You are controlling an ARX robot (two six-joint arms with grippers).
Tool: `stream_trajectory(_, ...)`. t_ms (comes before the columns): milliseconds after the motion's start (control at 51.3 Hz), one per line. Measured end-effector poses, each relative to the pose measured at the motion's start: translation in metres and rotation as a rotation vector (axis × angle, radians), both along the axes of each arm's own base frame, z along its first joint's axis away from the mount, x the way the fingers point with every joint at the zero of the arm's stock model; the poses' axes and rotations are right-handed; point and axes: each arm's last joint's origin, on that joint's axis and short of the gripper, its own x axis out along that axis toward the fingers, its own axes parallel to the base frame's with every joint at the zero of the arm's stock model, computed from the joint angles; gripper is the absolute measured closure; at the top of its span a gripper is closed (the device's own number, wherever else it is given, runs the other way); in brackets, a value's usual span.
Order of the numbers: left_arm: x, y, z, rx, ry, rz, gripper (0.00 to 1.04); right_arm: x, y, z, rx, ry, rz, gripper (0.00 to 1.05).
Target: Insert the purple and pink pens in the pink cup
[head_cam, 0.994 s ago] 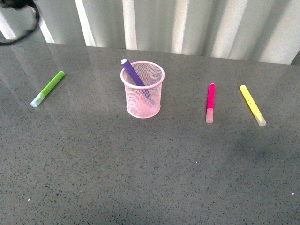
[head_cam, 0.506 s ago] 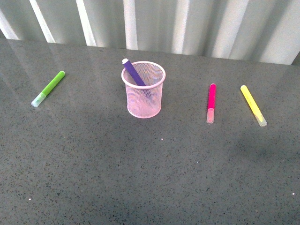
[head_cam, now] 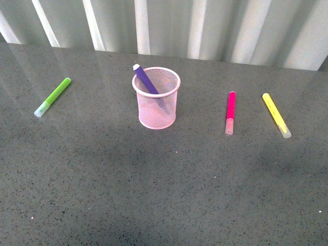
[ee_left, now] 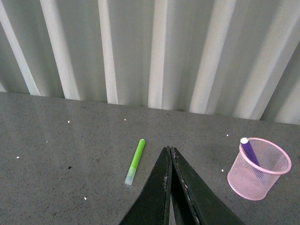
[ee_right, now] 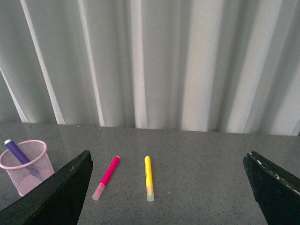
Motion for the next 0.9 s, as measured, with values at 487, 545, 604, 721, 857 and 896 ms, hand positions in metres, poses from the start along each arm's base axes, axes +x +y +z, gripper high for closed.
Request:
stream_trajectory(487,-0.03,0.0,-0.005,0.001,-0.032,0.0,1.01,0.0,0.0,0.0,0.0,0.0,0.0,0.07)
stream_trajectory(545,-0.032,0.0,-0.005,0.001,-0.027,0.0,1.01,0.0,0.0,0.0,0.0,0.0,0.0,0.07)
stream_trajectory(604,-0.035,0.0,-0.005,0.001,-0.032,0.0,1.01,0.0,0.0,0.0,0.0,0.0,0.0,0.07)
stream_trajectory(721,-0.039,0.0,-0.004,0.001,-0.032,0.0,1.01,0.0,0.0,0.0,0.0,0.0,0.0,0.07)
stream_trajectory(857,-0.042,0.0,-0.004,0.001,-0.033,0.0,1.01,0.0,0.0,0.0,0.0,0.0,0.0,0.07)
stream_trajectory(896,-0.043,0.0,-0.004,0.001,-0.033,0.0,1.01,0.0,0.0,0.0,0.0,0.0,0.0,0.07)
